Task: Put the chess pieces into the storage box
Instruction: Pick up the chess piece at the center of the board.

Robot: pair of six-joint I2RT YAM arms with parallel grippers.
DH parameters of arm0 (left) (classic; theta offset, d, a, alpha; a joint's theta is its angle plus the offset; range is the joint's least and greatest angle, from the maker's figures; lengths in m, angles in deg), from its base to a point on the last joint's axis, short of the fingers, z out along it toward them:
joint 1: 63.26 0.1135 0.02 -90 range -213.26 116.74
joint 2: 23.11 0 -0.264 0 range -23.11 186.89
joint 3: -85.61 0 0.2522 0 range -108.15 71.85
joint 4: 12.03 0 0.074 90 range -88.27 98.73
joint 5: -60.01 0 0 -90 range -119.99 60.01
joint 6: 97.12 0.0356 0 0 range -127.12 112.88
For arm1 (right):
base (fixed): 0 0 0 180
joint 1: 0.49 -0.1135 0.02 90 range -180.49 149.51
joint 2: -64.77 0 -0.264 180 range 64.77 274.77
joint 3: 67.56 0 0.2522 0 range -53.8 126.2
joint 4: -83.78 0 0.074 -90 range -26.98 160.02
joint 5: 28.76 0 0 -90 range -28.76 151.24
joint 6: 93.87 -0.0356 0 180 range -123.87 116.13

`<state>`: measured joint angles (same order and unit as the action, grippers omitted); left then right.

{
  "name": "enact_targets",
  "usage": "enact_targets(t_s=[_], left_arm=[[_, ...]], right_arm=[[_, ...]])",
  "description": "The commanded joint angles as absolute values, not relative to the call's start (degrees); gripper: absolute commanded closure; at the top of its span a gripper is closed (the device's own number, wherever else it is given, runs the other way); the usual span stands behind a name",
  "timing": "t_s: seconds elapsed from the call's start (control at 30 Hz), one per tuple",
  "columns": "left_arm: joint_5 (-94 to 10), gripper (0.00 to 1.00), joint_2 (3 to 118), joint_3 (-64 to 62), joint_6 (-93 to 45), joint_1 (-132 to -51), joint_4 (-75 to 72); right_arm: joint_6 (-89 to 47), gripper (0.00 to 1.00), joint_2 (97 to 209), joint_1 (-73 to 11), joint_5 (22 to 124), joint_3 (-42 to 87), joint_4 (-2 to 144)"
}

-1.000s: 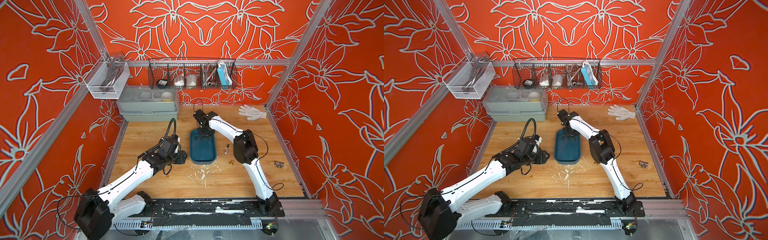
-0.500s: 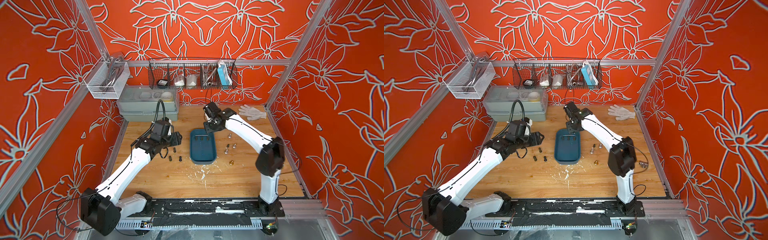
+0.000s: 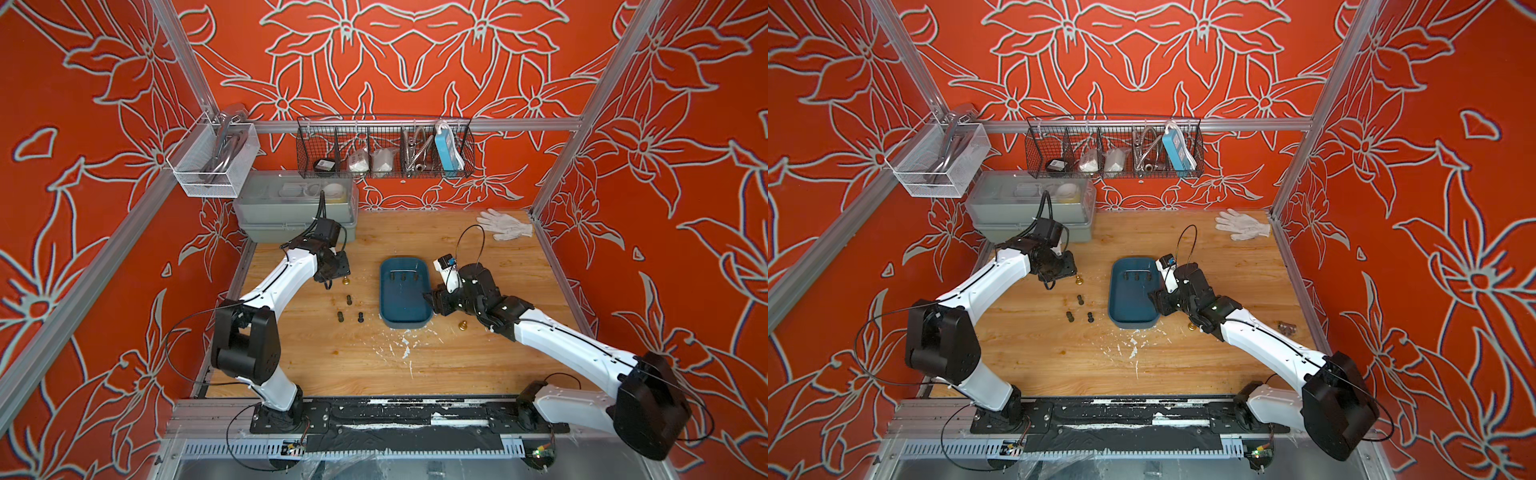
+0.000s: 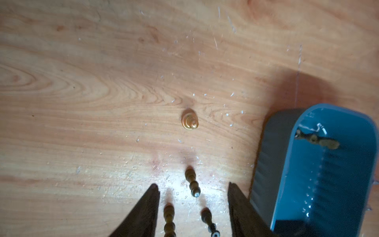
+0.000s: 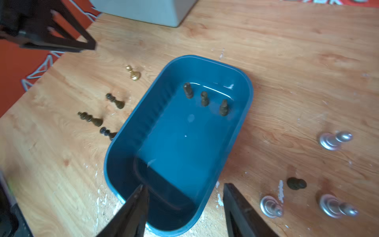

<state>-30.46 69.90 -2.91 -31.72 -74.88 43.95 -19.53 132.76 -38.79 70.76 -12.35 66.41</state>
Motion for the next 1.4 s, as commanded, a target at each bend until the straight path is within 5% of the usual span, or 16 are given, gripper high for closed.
enact_targets(t_s=[0.0,0.3,1.1,1.37], left_arm=[[-30.2,0.47,69.5,-3.2,-30.3,-77.1,47.9],[-29.6,0.49,73.3,-0.9,-29.7,-78.8,49.3],[-27.5,0.63,82.1,-1.6,-29.3,-80.1,46.6],[-27.0,0.71,82.8,-1.4,-29.1,-80.1,46.0]], right_arm=[[-16.2,0.37,130.4,-39.5,74.2,-15.1,76.9],[-13.3,0.31,130.7,-42.5,81.1,-24.9,93.9],[-10.5,0.21,134.2,-45.4,81.3,-25.2,96.3],[-9.9,0.09,134.2,-46.3,79.8,-25.7,97.4]])
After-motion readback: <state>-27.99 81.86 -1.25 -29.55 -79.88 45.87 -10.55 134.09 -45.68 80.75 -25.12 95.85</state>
